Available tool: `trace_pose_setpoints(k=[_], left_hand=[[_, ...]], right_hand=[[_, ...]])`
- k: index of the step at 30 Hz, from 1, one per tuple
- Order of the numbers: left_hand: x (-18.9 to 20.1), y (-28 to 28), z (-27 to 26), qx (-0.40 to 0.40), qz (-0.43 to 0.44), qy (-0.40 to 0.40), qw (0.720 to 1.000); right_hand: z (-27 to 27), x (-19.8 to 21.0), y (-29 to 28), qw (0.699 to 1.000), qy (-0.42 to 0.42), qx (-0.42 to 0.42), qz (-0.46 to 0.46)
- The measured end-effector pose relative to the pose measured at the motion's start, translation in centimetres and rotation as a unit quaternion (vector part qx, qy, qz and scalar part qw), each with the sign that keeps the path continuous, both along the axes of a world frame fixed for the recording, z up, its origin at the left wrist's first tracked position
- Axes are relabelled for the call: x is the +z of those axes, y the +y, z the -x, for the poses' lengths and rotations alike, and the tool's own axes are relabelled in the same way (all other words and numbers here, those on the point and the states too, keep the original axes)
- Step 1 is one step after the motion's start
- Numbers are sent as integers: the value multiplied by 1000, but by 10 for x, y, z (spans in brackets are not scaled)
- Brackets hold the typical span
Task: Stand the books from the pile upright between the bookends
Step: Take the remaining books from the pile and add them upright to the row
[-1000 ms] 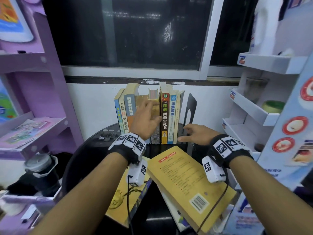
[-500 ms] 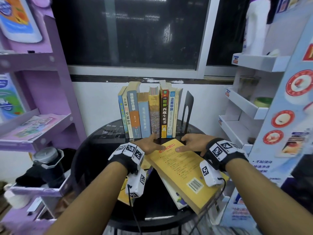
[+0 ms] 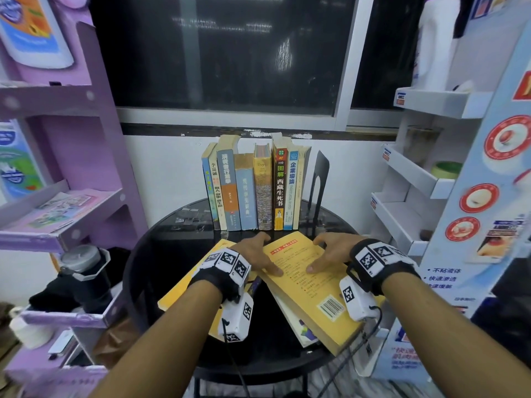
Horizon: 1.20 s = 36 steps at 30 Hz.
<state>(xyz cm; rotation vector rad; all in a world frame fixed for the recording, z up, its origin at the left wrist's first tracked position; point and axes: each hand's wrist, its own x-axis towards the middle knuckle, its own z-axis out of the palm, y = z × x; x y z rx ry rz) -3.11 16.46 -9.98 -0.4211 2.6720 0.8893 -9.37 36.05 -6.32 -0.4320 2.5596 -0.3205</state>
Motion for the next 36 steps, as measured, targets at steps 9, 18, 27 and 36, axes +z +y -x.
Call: trace_pose_setpoints(k=[9, 18, 27, 36], left_hand=[[2, 4, 2, 4, 19, 12, 1000], [6, 1, -1, 15, -30, 17, 999], [21, -4, 1, 37, -145, 107, 983], [62, -5, 1, 75, -312, 229, 919]], right_hand=[[-3, -3, -3, 998, 35, 32, -37], [-4, 0, -7, 994, 75, 62, -40], [-1, 12, 3, 996, 66, 60, 17], [6, 39, 12, 990, 58, 49, 120]])
